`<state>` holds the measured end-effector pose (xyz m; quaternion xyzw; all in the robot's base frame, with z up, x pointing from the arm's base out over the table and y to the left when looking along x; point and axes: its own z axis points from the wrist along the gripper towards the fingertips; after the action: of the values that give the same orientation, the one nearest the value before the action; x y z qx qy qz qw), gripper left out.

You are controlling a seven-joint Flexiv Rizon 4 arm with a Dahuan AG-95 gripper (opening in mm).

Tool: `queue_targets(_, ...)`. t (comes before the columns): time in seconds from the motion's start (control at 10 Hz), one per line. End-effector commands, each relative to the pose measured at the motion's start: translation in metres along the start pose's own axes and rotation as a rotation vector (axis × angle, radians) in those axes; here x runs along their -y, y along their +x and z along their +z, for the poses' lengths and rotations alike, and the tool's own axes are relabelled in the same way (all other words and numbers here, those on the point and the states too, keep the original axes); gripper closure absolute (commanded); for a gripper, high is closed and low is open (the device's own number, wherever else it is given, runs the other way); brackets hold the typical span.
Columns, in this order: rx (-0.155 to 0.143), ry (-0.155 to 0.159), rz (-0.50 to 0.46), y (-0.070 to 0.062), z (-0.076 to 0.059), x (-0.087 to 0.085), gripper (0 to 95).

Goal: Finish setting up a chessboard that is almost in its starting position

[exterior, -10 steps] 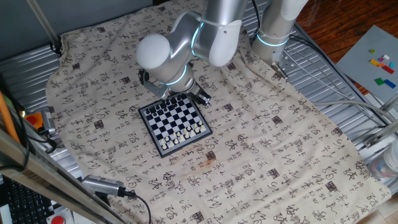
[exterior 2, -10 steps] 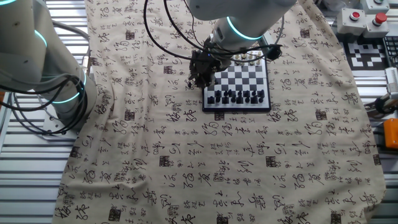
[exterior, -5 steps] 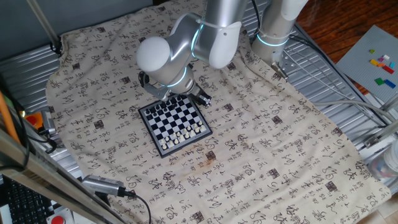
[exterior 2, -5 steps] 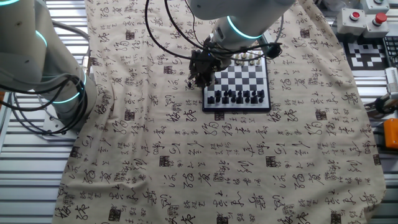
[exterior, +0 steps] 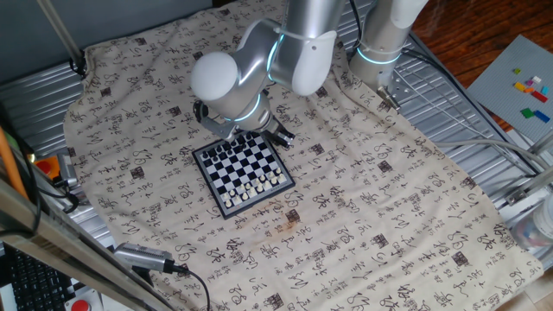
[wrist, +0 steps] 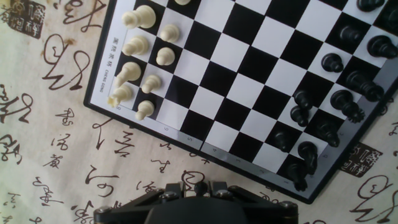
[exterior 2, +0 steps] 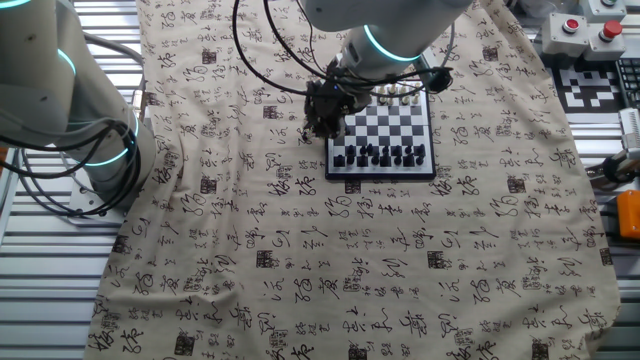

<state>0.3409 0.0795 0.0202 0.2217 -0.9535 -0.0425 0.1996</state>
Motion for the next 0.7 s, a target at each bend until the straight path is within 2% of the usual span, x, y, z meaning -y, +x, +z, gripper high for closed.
queue_targets(0.1, 0.0, 0.0, -0.003, -0.0001, 0.0001, -0.0003, 95.0)
queue_targets(0.7, -0.002, -0.003, 0.005, 0.0013, -0.0022, 0.0016, 95.0)
